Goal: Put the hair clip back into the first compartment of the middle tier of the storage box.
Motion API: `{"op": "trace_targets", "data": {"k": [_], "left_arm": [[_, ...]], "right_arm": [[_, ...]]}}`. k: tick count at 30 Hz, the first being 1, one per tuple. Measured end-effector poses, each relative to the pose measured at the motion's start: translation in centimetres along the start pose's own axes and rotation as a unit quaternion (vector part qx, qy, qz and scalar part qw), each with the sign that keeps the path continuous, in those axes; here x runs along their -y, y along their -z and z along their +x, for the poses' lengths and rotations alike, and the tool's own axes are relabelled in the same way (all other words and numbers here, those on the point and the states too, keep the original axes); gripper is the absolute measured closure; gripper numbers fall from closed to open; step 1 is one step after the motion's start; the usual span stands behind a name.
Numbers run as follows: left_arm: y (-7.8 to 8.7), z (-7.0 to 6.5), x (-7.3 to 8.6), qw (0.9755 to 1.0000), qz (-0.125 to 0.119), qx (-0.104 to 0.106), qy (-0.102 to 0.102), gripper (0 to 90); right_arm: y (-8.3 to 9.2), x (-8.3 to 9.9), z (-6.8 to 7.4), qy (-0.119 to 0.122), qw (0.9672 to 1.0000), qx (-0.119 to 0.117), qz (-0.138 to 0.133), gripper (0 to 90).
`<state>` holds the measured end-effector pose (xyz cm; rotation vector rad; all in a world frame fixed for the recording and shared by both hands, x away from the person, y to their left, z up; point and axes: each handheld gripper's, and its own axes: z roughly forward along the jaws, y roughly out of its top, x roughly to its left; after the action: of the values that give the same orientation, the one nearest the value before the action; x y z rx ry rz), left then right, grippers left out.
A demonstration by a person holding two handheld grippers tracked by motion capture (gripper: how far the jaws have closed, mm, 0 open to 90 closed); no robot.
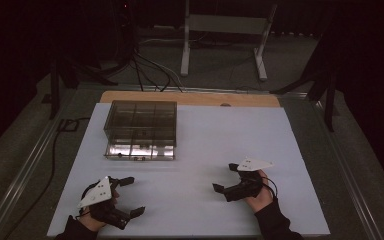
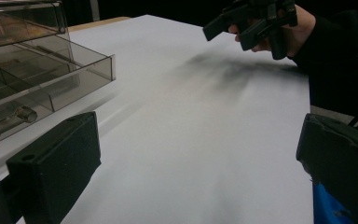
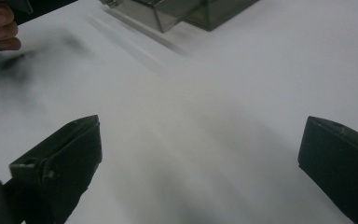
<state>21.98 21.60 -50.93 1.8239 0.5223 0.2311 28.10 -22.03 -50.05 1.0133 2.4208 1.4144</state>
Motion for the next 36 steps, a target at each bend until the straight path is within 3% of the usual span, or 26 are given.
{"op": "trace_targets", "data": {"k": [12,23,36], "left_arm": [[0.0,0.0,0.0,1.0000,0.000,0.000,0.000,0.7],[0.0,0.0,0.0,1.0000,0.001,0.000,-0.001,0.7],[0.1,0.0,0.0,1.0000,0.001,-0.003,-0.001,0.7]], "right_arm": [[3.9,2.9,-1.7,-0.032,0.9988,0.036,-0.009,0.0],[6.5,5.2,-1.7,-0.045,0.9971,0.061,-0.003,0.0],[8.4,6.7,-2.0,-0.052,0.9944,0.092,-0.005,0.0]]}}
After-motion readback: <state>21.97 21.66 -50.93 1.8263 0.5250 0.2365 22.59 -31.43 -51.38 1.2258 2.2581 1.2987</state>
